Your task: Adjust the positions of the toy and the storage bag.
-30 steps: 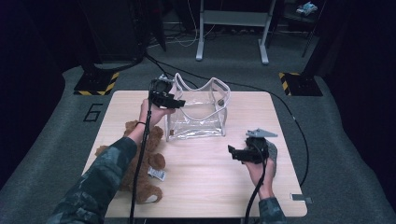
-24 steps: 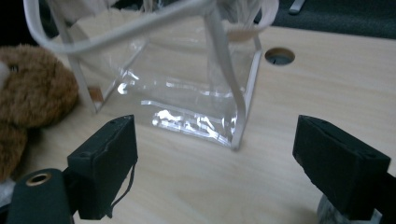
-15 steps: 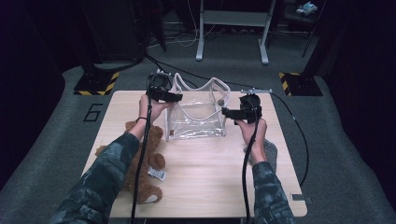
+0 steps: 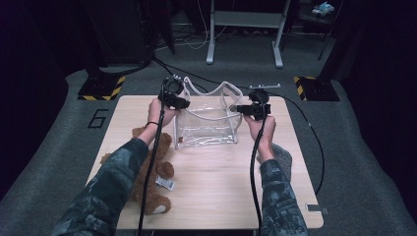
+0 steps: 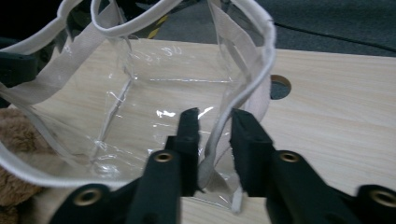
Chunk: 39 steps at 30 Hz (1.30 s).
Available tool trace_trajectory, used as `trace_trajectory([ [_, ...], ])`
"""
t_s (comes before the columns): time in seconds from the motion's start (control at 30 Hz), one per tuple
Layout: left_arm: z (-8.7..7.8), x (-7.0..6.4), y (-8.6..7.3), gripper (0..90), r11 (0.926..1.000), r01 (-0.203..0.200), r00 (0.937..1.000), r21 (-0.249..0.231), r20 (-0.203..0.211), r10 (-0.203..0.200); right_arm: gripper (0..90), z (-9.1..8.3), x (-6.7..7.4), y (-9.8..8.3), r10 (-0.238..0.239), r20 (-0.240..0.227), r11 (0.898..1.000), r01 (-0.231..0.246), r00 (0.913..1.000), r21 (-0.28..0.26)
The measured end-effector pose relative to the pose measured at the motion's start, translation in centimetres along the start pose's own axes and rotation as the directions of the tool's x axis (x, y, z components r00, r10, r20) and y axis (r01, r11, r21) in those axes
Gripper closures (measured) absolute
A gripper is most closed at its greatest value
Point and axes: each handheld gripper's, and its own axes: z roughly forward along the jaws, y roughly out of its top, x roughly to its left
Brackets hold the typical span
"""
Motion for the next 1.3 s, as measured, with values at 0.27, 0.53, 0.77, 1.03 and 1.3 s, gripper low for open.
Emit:
trace_trajectory([
  [0.27,-0.9,0.2,-1.0,81.0,0.9981,0.061,0.9965,-0.012,0.058,-0.06,87.5,-1.6,0.2,-0.8,-0.048,0.015,0.999,0.047,0.9988,0.01],
  [0.53,-2.2,-0.9,-2.2,78.8,0.9968,0.08,0.9913,0.004,0.105,-0.08,87.3,-3.9,1.1,-2.6,-0.09,0.0,0.996,0.09,0.9959,0.028],
  [0.77,-2.8,-0.5,-2.3,47.7,0.9956,0.093,0.9905,-0.004,0.102,-0.092,76.0,-4.8,1.5,-3.5,-0.138,0.002,0.99,0.138,0.9905,0.026],
  [1.03,-2.2,1.0,-0.3,32.7,0.9827,0.173,0.9796,-0.066,0.116,-0.164,53.7,-4.0,0.5,-1.5,-0.109,-0.014,0.994,0.109,0.9939,-0.007],
  [1.3,0.6,1.1,0.6,44.3,0.9867,0.162,0.9826,0.015,0.09,-0.163,61.8,-0.7,0.4,0.3,-0.046,0.066,0.998,0.044,0.9967,0.033],
])
